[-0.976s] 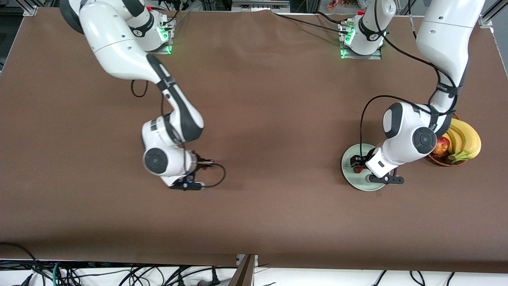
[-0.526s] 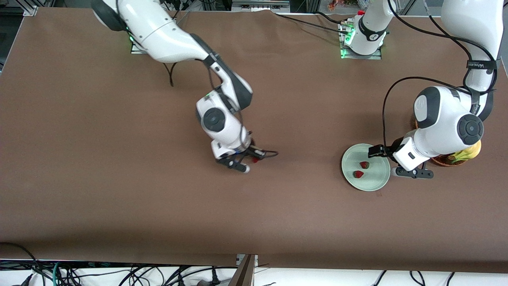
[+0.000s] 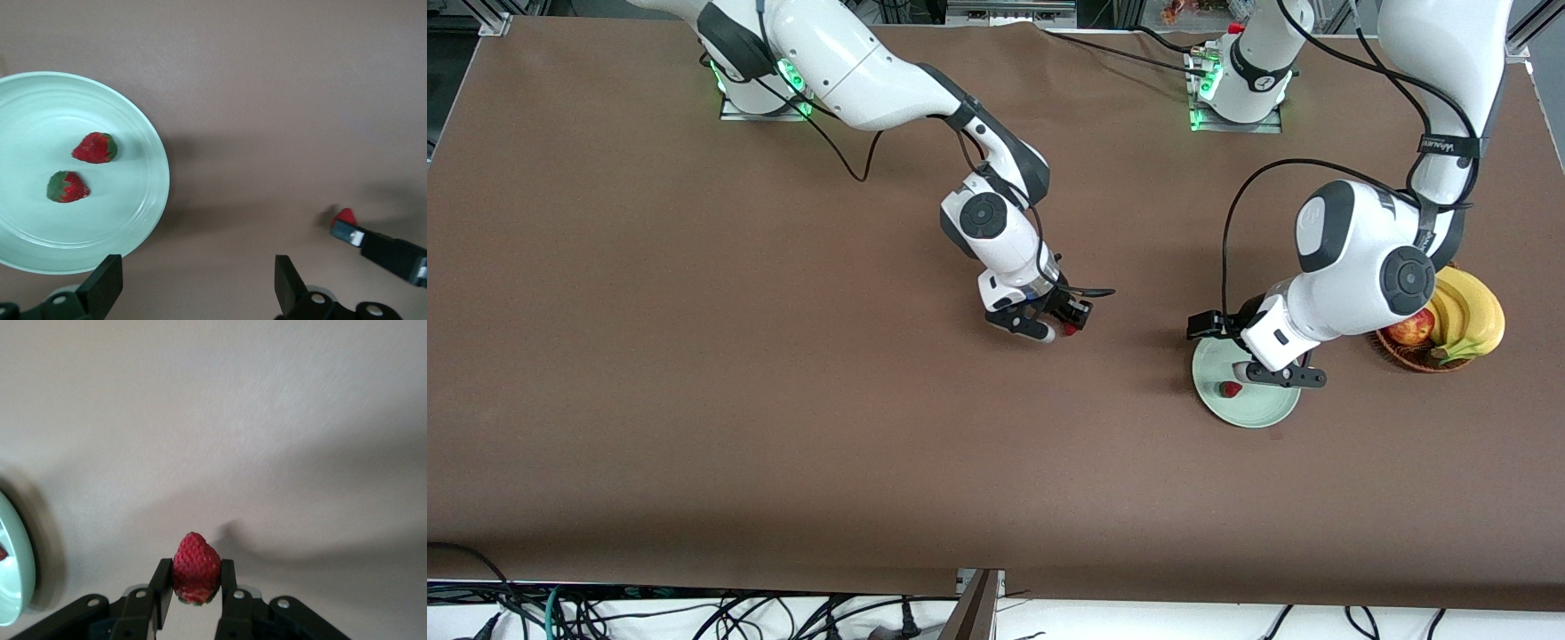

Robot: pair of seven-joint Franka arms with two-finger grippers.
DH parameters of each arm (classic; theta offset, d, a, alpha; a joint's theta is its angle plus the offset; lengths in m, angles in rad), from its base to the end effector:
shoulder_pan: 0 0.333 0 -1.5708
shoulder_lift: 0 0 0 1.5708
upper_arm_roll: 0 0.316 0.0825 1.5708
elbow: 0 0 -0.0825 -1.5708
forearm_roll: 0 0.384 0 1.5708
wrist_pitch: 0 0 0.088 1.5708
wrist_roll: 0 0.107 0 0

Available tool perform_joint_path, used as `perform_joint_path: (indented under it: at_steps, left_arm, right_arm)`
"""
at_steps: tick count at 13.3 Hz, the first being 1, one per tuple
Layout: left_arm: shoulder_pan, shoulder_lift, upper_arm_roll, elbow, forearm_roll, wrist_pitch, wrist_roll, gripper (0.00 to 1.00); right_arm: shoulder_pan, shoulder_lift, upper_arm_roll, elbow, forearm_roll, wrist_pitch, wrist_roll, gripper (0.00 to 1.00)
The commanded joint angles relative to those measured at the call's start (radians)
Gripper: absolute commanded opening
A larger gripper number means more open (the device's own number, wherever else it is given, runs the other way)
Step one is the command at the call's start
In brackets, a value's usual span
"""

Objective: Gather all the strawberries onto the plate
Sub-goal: 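Set the last strawberry mid-table with the right gripper while the left gripper approaches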

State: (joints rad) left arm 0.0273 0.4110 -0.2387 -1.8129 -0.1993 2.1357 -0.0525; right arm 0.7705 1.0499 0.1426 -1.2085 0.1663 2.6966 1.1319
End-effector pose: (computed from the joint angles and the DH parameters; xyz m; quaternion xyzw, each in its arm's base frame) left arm 0.6223 -0.1315 0.3158 0.9907 -0.0146 -0.0567 0.1228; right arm 0.5163 0.5977 0.1828 -0.9457 0.2176 -0.0253 0.2401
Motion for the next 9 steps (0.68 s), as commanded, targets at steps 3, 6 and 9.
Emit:
perform_joint_path:
  at_steps: [3, 6, 9]
  left_arm:
    - [-0.053, 0.011, 0.001, -0.008, -0.017, 0.01, -0.038, 1.0]
    - [-0.087, 0.032, 0.001, -0.003, -0.019, 0.036, -0.07, 1.0]
    - [-0.177, 0.11, 0.002, -0.008, -0.019, 0.212, -0.189, 1.0]
  right_arm:
    - [-0.026, -0.023, -0.018, 0.047, 0.002, -0.044, -0.003, 1.0]
    - [-0.127, -0.141, -0.018, 0.047, -0.004, -0.31, -0.207, 1.0]
    - [-0.267, -0.23, -0.012, 0.046, 0.001, -0.577, -0.467, 1.0]
